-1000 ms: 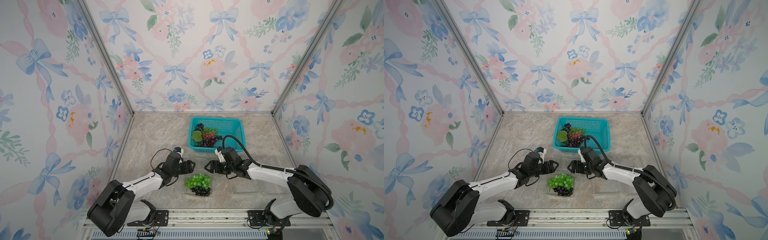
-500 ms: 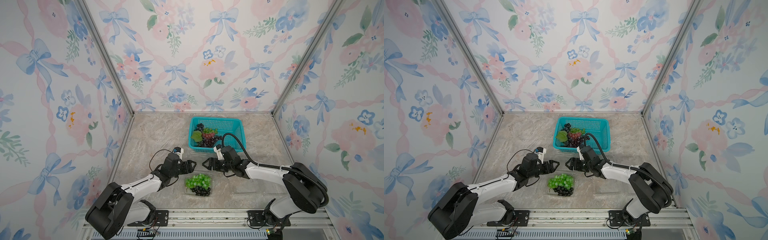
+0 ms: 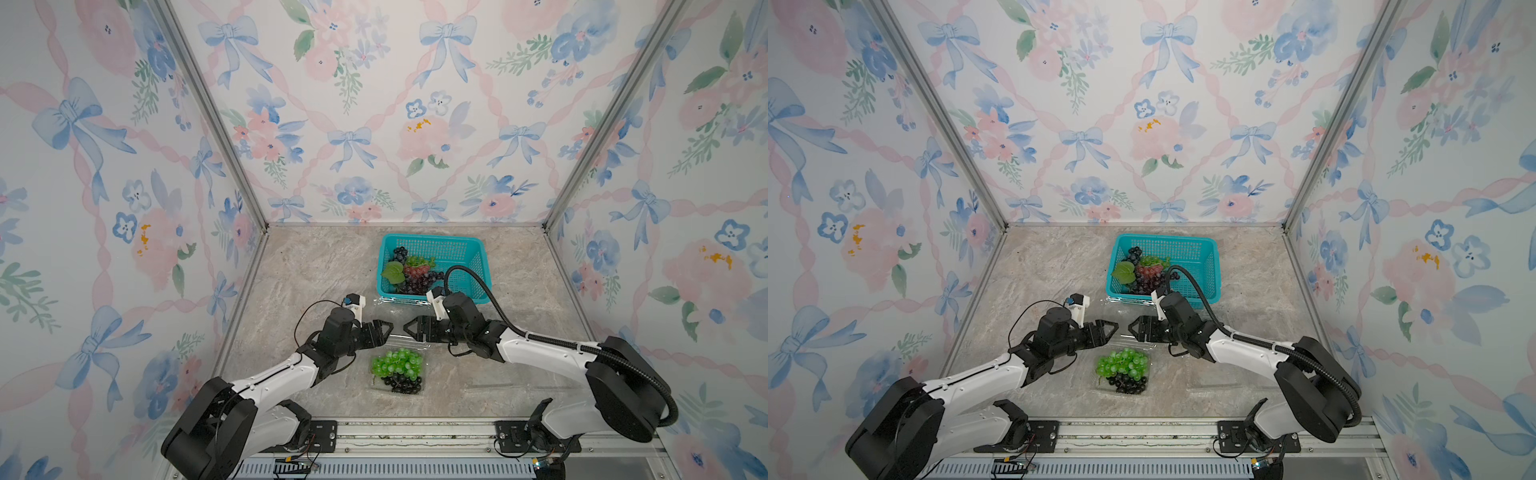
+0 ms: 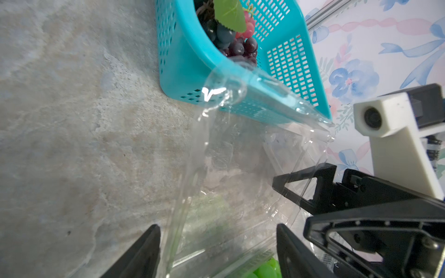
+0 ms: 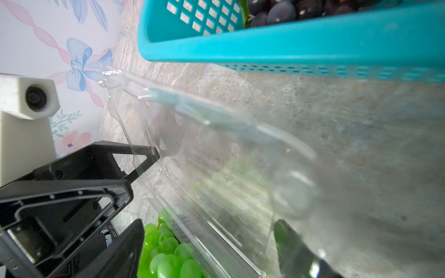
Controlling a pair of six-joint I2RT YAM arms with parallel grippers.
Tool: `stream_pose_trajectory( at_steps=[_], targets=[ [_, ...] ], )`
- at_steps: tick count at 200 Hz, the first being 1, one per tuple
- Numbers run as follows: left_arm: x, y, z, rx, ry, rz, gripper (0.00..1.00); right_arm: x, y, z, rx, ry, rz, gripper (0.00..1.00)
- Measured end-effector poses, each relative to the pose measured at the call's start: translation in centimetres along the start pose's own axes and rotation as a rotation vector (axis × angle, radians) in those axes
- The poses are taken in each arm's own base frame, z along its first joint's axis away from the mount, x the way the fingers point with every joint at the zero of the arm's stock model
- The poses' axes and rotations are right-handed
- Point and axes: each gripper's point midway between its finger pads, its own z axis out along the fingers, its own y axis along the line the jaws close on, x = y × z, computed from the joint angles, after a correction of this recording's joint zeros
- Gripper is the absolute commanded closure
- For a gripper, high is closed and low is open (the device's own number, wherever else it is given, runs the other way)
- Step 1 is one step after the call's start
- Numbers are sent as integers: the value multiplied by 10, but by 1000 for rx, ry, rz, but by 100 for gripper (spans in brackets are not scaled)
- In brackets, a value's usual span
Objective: Pack grapes into containers
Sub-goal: Close the packing box at the center of the board.
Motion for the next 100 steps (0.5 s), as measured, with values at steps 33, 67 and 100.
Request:
stream_pose_trajectory(
  at_steps=[33, 67, 100],
  targets=[
    [-9, -6, 1, 7, -19, -3, 23, -5, -2, -2, 16, -7, -19, 17],
    [-26, -16, 7, 10, -44, -1, 25, -12, -11, -4, 35, -20, -15, 17],
    [-43, -27, 18, 15, -65, 6, 25, -25, -19, -11, 44, -48, -8, 17]
  ],
)
